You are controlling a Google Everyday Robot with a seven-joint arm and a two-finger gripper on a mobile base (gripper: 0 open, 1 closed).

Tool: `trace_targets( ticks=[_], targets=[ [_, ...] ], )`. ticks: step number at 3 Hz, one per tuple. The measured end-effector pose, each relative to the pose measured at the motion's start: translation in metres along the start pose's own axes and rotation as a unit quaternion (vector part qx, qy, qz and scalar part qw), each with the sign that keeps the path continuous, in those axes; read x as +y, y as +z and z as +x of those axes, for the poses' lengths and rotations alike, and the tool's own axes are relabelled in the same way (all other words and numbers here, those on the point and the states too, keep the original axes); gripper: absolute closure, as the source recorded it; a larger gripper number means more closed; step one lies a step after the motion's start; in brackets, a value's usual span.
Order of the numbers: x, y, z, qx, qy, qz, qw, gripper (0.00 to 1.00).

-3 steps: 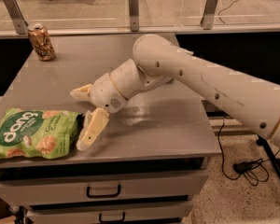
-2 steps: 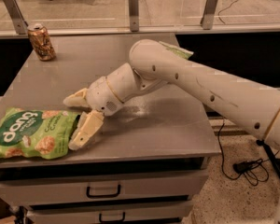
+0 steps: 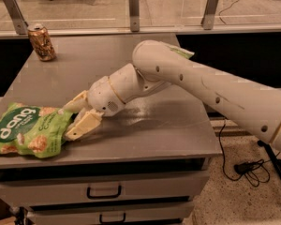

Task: Move green rice chip bag near orange can

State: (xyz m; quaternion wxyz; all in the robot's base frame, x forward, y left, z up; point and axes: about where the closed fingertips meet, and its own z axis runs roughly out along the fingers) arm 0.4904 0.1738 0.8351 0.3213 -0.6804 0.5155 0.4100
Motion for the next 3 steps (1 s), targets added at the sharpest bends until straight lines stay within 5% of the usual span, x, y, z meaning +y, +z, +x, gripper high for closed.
trace_targets(
  ticks=[1,2,3],
  targets=[
    [0.003,-0.018,-0.008,-0.003,0.000,0.020,0.9998,0.89],
    [0.004,-0.047,-0.014,-0.002,-0.004,0.062,0.9980,1.00],
    [0.007,-0.104,-0.024,0.022,-0.020,0.143,0.9893,1.00]
  ],
)
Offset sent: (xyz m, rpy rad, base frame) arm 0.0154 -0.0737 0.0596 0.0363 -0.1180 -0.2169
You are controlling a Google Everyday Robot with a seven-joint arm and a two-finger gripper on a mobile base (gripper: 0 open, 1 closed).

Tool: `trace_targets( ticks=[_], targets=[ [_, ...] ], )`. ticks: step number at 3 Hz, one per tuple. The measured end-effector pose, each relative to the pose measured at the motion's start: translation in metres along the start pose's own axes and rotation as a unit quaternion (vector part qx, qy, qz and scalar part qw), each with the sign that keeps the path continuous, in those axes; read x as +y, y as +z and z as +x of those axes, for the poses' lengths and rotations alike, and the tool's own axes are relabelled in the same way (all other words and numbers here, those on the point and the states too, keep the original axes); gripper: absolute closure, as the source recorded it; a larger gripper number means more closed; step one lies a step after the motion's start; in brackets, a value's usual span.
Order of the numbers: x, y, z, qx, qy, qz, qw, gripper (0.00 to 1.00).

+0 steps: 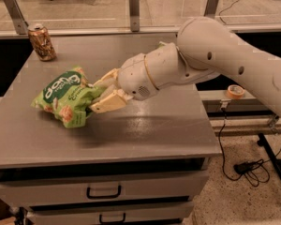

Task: Move green rice chip bag near orange can

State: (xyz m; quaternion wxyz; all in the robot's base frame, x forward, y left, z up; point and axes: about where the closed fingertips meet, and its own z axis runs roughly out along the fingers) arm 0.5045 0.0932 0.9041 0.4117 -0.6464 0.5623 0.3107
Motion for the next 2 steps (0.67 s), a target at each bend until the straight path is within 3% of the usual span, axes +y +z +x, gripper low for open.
trace_targets(
  ticks=[1,2],
  targets=[
    [0.000,0.000,0.000,0.000,0.000,0.000,1.0000,1.00],
    [-0.032,-0.012,0.008,0.013,-0.013,0.025,0.9995,1.00]
  ],
)
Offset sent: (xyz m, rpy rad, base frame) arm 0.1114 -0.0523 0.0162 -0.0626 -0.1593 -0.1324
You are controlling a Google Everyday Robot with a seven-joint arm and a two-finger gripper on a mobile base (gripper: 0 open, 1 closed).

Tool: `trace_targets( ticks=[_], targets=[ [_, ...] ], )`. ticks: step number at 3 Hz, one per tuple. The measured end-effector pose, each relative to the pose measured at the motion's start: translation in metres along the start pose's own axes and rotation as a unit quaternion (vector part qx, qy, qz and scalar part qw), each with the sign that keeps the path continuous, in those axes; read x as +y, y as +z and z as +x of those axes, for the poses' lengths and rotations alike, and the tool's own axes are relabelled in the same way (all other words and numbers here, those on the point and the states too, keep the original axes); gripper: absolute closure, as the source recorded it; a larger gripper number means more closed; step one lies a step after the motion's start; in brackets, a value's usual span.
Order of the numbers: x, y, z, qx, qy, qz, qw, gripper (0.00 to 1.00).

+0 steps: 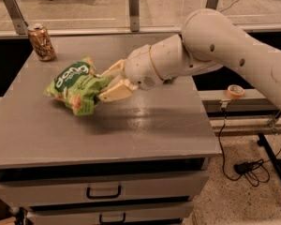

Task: Move green rice chip bag near orange can

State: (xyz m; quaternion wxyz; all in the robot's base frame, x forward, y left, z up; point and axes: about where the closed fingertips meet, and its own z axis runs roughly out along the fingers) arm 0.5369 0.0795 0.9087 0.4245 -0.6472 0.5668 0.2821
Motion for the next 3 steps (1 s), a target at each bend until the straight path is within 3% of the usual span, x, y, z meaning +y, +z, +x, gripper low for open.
trace_targets(
  ticks=[1,3],
  targets=[
    [-0.075,-0.033,0.014,0.012,-0.024,0.062,0.9977,1.00],
    [-0.085,-0.022,0.021,0.003,-0.023,0.073,0.9971,1.00]
  ],
)
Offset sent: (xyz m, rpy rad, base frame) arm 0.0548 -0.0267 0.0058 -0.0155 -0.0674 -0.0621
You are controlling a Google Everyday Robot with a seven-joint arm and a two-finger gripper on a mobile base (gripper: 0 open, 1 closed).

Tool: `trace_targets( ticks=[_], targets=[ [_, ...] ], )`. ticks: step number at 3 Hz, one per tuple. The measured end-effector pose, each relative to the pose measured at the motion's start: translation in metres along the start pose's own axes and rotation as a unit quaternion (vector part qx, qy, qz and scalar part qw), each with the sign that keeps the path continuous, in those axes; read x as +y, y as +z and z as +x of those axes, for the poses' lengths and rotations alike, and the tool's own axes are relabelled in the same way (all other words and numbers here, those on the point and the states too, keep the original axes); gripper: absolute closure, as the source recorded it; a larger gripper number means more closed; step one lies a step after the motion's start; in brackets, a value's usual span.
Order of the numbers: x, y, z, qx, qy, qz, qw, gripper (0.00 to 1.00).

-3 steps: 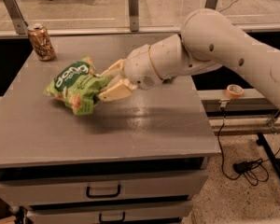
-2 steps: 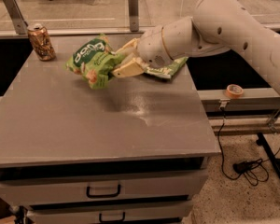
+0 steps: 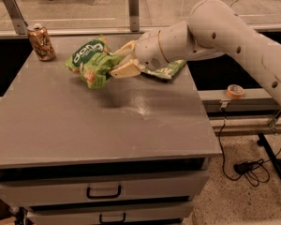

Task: Move green rice chip bag near orange can

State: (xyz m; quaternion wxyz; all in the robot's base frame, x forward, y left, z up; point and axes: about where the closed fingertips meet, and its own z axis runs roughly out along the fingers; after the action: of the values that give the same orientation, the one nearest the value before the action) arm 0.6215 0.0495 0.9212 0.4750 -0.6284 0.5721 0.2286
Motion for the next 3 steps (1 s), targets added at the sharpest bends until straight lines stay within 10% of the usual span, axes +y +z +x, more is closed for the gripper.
trace_targets(
  ticks=[3],
  targets=[
    [-0.120,0.090,0.048,0.019,-0.018,0.064,0.9976,1.00]
  ],
)
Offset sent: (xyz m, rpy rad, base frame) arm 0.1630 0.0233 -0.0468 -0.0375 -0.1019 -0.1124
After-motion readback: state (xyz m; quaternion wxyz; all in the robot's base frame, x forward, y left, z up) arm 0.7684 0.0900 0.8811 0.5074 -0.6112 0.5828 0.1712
